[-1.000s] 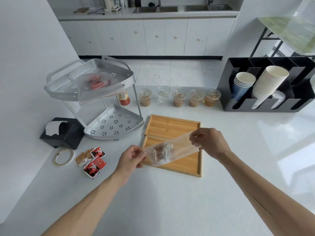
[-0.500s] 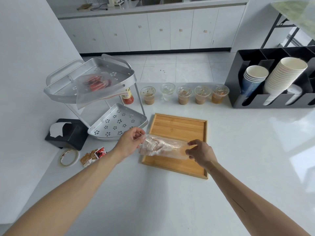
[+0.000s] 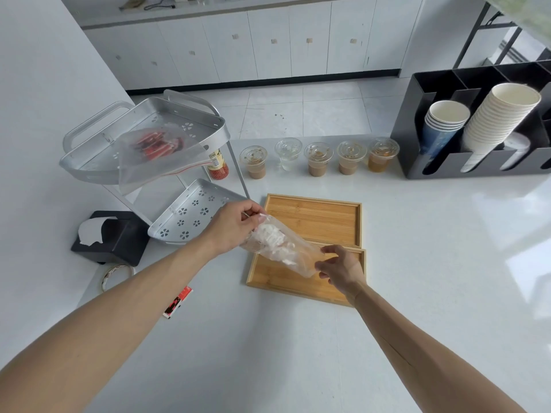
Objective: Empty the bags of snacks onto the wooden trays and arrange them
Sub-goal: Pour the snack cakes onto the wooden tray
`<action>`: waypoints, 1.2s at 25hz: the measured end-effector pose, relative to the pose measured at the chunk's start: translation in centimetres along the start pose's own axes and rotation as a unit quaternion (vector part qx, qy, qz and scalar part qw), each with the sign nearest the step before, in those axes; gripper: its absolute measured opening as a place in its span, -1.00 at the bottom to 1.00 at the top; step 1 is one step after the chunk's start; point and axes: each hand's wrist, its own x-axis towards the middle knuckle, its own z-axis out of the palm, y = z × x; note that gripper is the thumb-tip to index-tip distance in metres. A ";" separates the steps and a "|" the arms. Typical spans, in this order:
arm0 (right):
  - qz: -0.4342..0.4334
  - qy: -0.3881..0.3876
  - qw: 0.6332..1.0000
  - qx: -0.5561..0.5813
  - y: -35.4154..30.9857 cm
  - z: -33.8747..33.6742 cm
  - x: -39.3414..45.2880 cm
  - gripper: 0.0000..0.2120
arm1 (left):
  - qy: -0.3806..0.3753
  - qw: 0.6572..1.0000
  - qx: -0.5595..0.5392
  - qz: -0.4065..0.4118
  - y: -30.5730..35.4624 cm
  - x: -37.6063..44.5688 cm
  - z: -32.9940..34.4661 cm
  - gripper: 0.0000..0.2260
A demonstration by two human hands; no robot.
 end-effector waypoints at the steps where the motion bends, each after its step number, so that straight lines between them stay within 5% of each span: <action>1: 0.002 -0.002 1.000 0.010 0.0 0.3 0.1 -0.64 | -0.004 1.000 0.006 0.004 0.2 0.1 -0.1 -0.85; 30: -0.010 -0.008 0.994 0.112 -1.0 -1.3 -0.2 -0.71 | -0.005 0.997 -0.044 0.064 4.8 1.5 0.6 -0.93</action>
